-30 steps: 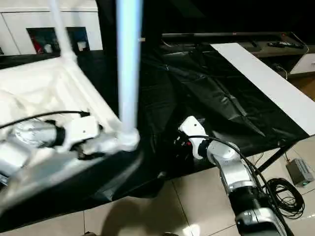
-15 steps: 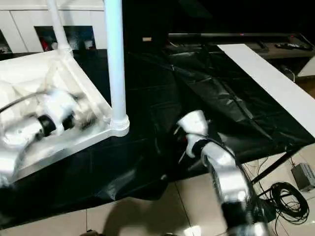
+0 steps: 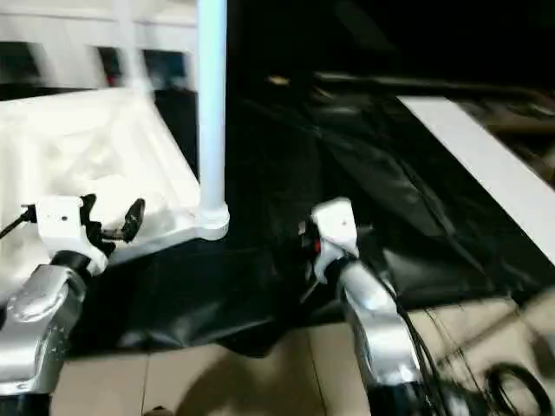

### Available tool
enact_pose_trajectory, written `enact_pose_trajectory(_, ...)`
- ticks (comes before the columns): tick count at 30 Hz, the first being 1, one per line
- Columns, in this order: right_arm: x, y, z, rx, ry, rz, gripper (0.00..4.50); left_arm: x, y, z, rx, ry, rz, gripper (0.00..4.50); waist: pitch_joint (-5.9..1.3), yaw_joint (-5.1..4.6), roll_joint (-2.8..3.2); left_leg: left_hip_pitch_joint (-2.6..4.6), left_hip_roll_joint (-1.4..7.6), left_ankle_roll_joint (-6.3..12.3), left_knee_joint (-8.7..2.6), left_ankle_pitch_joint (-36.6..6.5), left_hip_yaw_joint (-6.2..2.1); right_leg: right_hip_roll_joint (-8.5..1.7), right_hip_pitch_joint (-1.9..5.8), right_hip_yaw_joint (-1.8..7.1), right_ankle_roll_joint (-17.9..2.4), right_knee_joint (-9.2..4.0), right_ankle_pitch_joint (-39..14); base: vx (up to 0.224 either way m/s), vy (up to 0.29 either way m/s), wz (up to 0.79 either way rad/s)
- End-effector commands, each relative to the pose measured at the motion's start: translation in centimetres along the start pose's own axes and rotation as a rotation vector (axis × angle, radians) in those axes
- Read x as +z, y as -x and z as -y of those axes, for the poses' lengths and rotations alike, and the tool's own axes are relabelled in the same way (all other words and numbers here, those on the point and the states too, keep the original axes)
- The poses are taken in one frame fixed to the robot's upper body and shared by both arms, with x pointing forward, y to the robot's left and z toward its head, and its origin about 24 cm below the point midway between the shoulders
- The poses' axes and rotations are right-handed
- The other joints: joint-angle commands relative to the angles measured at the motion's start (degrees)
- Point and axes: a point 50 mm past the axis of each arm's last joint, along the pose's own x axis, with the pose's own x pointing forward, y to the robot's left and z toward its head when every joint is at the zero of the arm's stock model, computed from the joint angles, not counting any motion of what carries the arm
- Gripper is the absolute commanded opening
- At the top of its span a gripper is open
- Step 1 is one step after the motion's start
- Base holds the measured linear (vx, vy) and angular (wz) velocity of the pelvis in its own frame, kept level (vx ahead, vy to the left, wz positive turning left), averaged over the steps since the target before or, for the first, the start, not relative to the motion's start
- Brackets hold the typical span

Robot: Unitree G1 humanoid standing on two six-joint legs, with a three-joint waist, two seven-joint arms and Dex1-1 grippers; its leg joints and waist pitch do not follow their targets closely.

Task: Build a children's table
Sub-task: Rotate table base

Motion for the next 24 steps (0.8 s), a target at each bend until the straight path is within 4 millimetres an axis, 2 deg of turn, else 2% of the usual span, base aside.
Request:
enact_pose_trajectory(1, -0.4, 0.1, -0.1, 0.041, -0.032, -0.017, 3.87, 0.2, -0.3, 0.2, -0.029, -0.014, -0.013, 4.44, -2.76, 1.84, 0.00, -0.41, -0.99, 2.32, -6.32, -7.6, 0.60, -9.13, 4.23, 10.86, 6.2, -10.37, -18.5, 0.043, -0.192, 0.11)
enact_pose_trajectory(2, -0.3, 0.2, -0.2, 0.060, -0.037, -0.014, 3.87, 0.2, -0.3, 0.3, -0.034, -0.014, -0.013, 4.44, -3.39, 2.30, 1.27, 2.63, 1.09, 4.18, -9.59, -4.0, 0.20, -7.61, 3.50, 10.58, 11.2, -10.54, -8.7, -0.001, -0.202, 0.49)
enact_pose_trajectory(3, -0.5, 0.2, -0.4, 0.080, -0.042, -0.027, 3.87, 0.1, -0.3, 0.3, -0.035, -0.023, -0.020, 4.44, -3.86, 1.48, 1.61, 3.22, 4.09, 5.91, -11.80, -2.0, -1.53, -5.17, 3.57, 7.53, 14.4, -8.70, -1.2, 0.016, -0.164, 0.29)
enact_pose_trajectory(4, -0.7, 0.1, -0.7, 0.099, -0.029, -0.040, 3.87, 0.0, -0.4, 0.3, -0.033, -0.030, -0.019, 4.44, -3.91, 1.38, 2.05, 4.28, 6.69, 6.97, -12.90, -3.1, -2.53, -6.07, 3.07, 6.55, 15.1, -7.93, -0.4, 0.016, -0.164, 0.29)
enact_pose_trajectory(5, -1.0, 0.0, -1.0, 0.125, -0.038, -0.058, 3.87, 0.0, -0.4, 0.3, -0.033, -0.042, -0.024, 4.44, -3.55, 0.68, 2.70, 7.45, 12.40, 9.59, -15.20, -7.2, -4.82, -8.61, 0.72, 5.78, 11.1, -5.74, -4.3, 0.038, -0.126, 0.11)
enact_pose_trajectory(6, -1.2, -0.1, -1.4, 0.153, -0.036, -0.070, 3.87, -0.1, -0.5, 0.4, -0.039, -0.058, -0.025, 4.44, -2.49, 0.96, 1.17, 3.74, 10.52, 10.18, -15.98, -15.6, -6.37, -12.69, 3.36, 7.39, 4.7, -5.15, -9.7, 0.011, -0.136, 0.25)
enact_pose_trajectory(7, -1.2, -0.1, -1.4, 0.154, -0.036, -0.070, 3.87, -0.1, -0.5, 0.5, -0.040, -0.059, -0.024, 4.44, -2.28, 2.84, 0.13, 1.00, 0.84, 5.41, -6.74, -12.3, -0.36, -14.00, 6.82, 7.55, 10.7, -12.10, -34.3, 0.011, -0.136, 0.25)
enact_pose_trajectory(8, -1.3, -0.2, -1.7, 0.166, -0.024, -0.068, 3.87, -0.2, -0.4, 0.6, -0.047, -0.059, -0.031, 4.44, -1.64, 3.56, 0.81, 1.59, -0.13, 3.94, -3.63, -8.0, 0.65, -14.37, 5.15, 7.54, 12.9, -14.15, -43.4, 0.012, -0.126, 0.50)
enact_pose_trajectory(9, -1.2, -0.4, -2.0, 0.173, -0.025, -0.060, 3.87, -0.3, -0.4, 0.6, -0.044, -0.068, -0.031, 4.44, -1.54, 3.04, 0.41, -0.02, -0.27, 2.91, -2.01, -6.4, 1.03, -13.87, 5.96, 6.69, 14.4, -13.99, -46.1, 0.068, -0.079, 0.52)
enact_pose_trajectory(10, -1.2, -0.5, -2.1, 0.174, -0.028, -0.055, 3.87, -0.3, -0.3, 0.6, -0.046, -0.071, -0.034, 4.44, -1.34, 3.83, 0.84, -1.48, -0.60, 2.42, -1.80, -5.2, 1.08, -12.97, 7.34, 4.44, 18.3, -13.59, -40.4, 0.068, -0.079, 0.52)
enact_pose_trajectory(11, -1.1, -0.5, -2.2, 0.174, -0.027, -0.052, 3.87, -0.3, -0.3, 0.6, -0.049, -0.071, -0.036, 4.44, -1.42, 3.82, 1.02, 1.06, -1.52, 2.94, -5.18, -6.6, 2.18, -8.06, 7.26, 7.52, 17.4, -13.88, -37.3, 0.097, -0.040, 0.35)
enact_pose_trajectory(12, -1.1, -0.5, -2.3, 0.179, -0.032, -0.046, 3.87, -0.4, -0.3, 0.6, -0.055, -0.072, -0.044, 4.44, -2.09, 4.76, 2.00, 3.01, 0.43, 3.56, -9.32, -5.4, 1.75, -6.77, 8.24, 6.16, 15.5, -13.83, -29.8, 0.127, 0.003, 0.27)
enact_pose_trajectory(13, -1.1, -0.5, -2.3, 0.181, -0.028, -0.045, 3.87, -0.4, -0.3, 0.5, -0.058, -0.069, -0.046, 4.44, -2.26, 4.88, 2.93, 5.14, 2.72, 3.63, -11.76, -6.2, 1.16, -6.26, 7.61, 4.47, 15.1, -13.69, -26.2, 0.127, 0.003, 0.27)
enact_pose_trajectory(14, -1.1, -0.5, -2.3, 0.182, -0.027, -0.045, 3.87, -0.4, -0.2, 0.5, -0.060, -0.067, -0.048, 4.44, -2.66, 2.03, 4.01, 10.46, 14.26, 8.05, -18.30, -11.2, -7.70, -4.77, 3.64, 0.76, 12.9, -4.35, -15.4, 0.155, 0.026, 0.06)
enact_pose_trajectory(15, -1.1, -0.5, -2.3, 0.183, -0.026, -0.046, 3.87, -0.4, -0.2, 0.5, -0.061, -0.065, -0.049, 4.44, -3.61, 1.60, 4.43, 14.94, 17.18, 11.12, -18.56, -14.1, -9.95, -5.06, -1.02, 0.83, 9.2, 1.52, -12.7, 0.203, 0.010, -0.04)
enact_pose_trajectory(16, -1.2, -0.4, -2.2, 0.179, -0.029, -0.052, 3.87, -0.5, -0.2, 0.4, -0.061, -0.079, -0.051, 4.44, -4.16, 0.13, 3.93, 16.56, 13.09, 14.35, -15.51, -6.4, -8.07, -4.88, -6.50, 1.67, 5.6, 5.29, -5.9, 0.203, 0.010, -0.04)
enact_pose_trajectory(17, -1.2, -0.4, -2.2, 0.177, -0.029, -0.053, 3.87, -0.5, -0.2, 0.4, -0.063, -0.079, -0.051, 4.44, -3.97, -0.23, 3.96, 15.26, 10.81, 16.22, -15.07, -1.1, -6.99, -4.62, -7.54, 1.79, 6.2, 6.10, -3.1, 0.201, -0.002, 0.06)
enact_pose_trajectory(18, -1.3, -0.4, -2.1, 0.173, -0.026, -0.053, 3.87, -0.5, -0.2, 0.4, -0.070, -0.078, -0.051, 4.44, -3.73, -0.59, 3.38, 12.66, 7.18, 19.21, -15.59, 5.8, -3.09, -3.39, -8.04, 1.26, 7.2, 6.03, 2.4, 0.165, -0.017, 0.03)
enact_pose_trajectory(19, -1.3, -0.2, -1.8, 0.142, -0.021, -0.054, 3.87, -0.4, -0.2, 0.5, -0.086, -0.073, -0.044, 4.44, -4.46, -2.43, 1.85, 11.74, 1.37, 20.13, -13.69, 14.2, -0.20, -3.90, -7.39, 2.39, 4.2, -0.96, 12.9, 0.165, -0.017, 0.03)
enact_pose_trajectory(20, -1.4, -0.2, -1.6, 0.119, -0.019, -0.054, 3.87, -0.4, -0.2, 0.5, -0.103, -0.069, -0.042, 4.44, -5.21, -2.43, -1.52, 7.92, -4.23, 15.22, -10.82, 11.9, 2.99, -5.61, -1.18, 6.18, 1.5, -4.88, 17.7, 0.166, -0.046, 0.02)
enact_pose_trajectory(21, -1.4, -0.2, -1.5, 0.108, -0.018, -0.053, 3.87, -0.4, -0.1, 0.5, -0.113, -0.067, -0.042, 4.44, -5.21, -2.43, -1.52, 7.92, -4.23, 15.22, -10.82, 11.9, 2.99, -5.61, -1.18, 6.18, 1.5, -4.88, 17.7, 0.164, -0.034, 0.15)
enact_pose_trajectory(22, -1.3, 0.0, -1.2, 0.068, -0.034, -0.049, 3.87, -0.4, 0.0, 0.6, -0.158, -0.059, -0.050, 4.44, -5.55, 0.12, -1.89, 0.88, -2.09, 6.45, -2.39, 0.8, -0.47, -16.75, 5.98, 16.18, -18.1, -7.92, 17.2, 0.164, -0.034, 0.15)
enact_pose_trajectory(23, -1.3, 0.0, -1.1, 0.063, -0.036, -0.048, 3.87, -0.4, 0.0, 0.6, -0.163, -0.058, -0.051, 4.44, -6.16, 0.69, -2.11, -0.56, -0.79, 2.73, -2.02, 3.1, -1.42, -16.27, 6.96, 16.14, -22.4, -5.97, 31.2, 0.171, -0.017, 0.19)
enact_pose_trajectory(24, -1.3, 0.2, -1.0, 0.052, -0.050, -0.043, 3.87, -0.4, 0.1, 0.7, -0.200, -0.047, -0.055, 4.44, -5.69, 0.05, -2.04, -1.94, 0.01, -1.37, -4.60, 8.7, -2.25, -12.95, 6.44, 13.79, -22.4, -2.62, 64.7, 0.052, -0.027, 0.06)
